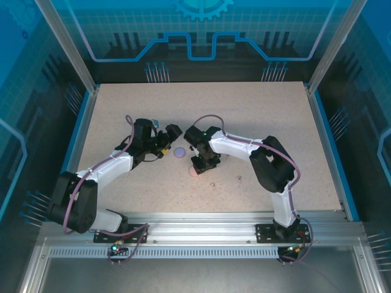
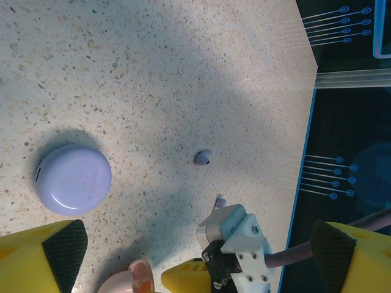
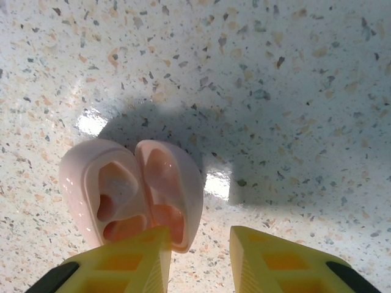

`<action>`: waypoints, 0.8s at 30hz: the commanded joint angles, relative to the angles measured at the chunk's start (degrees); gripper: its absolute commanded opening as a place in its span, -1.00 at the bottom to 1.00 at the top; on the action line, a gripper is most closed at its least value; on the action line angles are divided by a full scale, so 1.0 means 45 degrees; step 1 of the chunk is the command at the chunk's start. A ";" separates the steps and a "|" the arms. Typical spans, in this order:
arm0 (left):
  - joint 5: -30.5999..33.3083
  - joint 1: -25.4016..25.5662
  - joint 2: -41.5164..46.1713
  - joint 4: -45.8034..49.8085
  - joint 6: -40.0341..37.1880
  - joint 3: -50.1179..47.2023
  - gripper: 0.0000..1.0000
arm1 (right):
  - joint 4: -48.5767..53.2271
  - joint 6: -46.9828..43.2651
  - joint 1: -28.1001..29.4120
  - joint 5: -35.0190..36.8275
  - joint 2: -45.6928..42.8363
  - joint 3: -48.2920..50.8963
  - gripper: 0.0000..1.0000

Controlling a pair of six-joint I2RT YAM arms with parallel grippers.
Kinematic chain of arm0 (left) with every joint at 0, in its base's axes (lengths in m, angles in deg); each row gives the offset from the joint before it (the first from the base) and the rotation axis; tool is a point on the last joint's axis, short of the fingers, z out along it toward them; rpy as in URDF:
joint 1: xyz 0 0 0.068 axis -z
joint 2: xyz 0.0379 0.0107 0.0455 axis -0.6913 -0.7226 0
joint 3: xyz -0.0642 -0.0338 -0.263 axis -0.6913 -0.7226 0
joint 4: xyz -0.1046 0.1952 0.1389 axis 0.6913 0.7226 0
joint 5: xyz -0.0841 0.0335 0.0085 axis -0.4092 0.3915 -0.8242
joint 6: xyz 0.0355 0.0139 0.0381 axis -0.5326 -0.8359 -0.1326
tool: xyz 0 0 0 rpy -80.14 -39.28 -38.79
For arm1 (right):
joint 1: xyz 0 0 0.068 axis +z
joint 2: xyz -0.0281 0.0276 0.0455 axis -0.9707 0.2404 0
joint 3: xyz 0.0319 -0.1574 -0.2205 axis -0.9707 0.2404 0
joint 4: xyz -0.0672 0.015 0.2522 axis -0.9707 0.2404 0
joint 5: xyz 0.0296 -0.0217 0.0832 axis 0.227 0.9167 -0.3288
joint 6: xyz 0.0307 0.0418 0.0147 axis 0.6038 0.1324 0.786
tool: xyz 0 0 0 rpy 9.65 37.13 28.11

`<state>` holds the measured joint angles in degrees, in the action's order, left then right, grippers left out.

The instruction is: Insert wireless bluetooth earbuds into charging case

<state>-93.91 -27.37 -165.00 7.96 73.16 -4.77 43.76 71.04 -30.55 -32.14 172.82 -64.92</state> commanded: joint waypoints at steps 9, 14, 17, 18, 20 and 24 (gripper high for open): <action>-0.0145 0.0168 -0.0130 -0.0042 -0.0071 0.0436 0.97 | -0.0046 -0.0158 -0.0141 -0.0074 0.0710 -0.0378 -0.57; -0.0164 0.0188 -0.0170 -0.0062 -0.0088 0.0408 0.97 | -0.0020 -0.0366 -0.0170 -0.0129 0.0663 -0.0366 -0.87; -0.0165 0.0192 -0.0153 0.0016 -0.0193 0.0406 0.97 | 0.0060 -0.0518 -0.0175 -0.0094 0.0494 -0.0381 -1.00; -0.0165 0.0190 -0.0136 0.0060 -0.0277 0.0407 0.97 | 0.0081 -0.0595 -0.0178 -0.0065 0.0405 -0.0400 -1.00; -0.0164 0.0177 -0.0064 0.0195 -0.0521 0.0413 0.97 | 0.0166 -0.0752 -0.0216 -0.0026 0.0183 -0.0438 -1.00; -0.0493 0.0135 0.0114 0.0295 -0.1309 0.0358 0.97 | 0.0285 -0.1212 -0.0358 -0.0020 -0.0412 -0.0540 -1.00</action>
<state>-94.13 -26.96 -165.00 8.23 71.11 -4.77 43.30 67.74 -31.14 -32.56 174.06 -65.94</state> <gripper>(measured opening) 0.986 0.041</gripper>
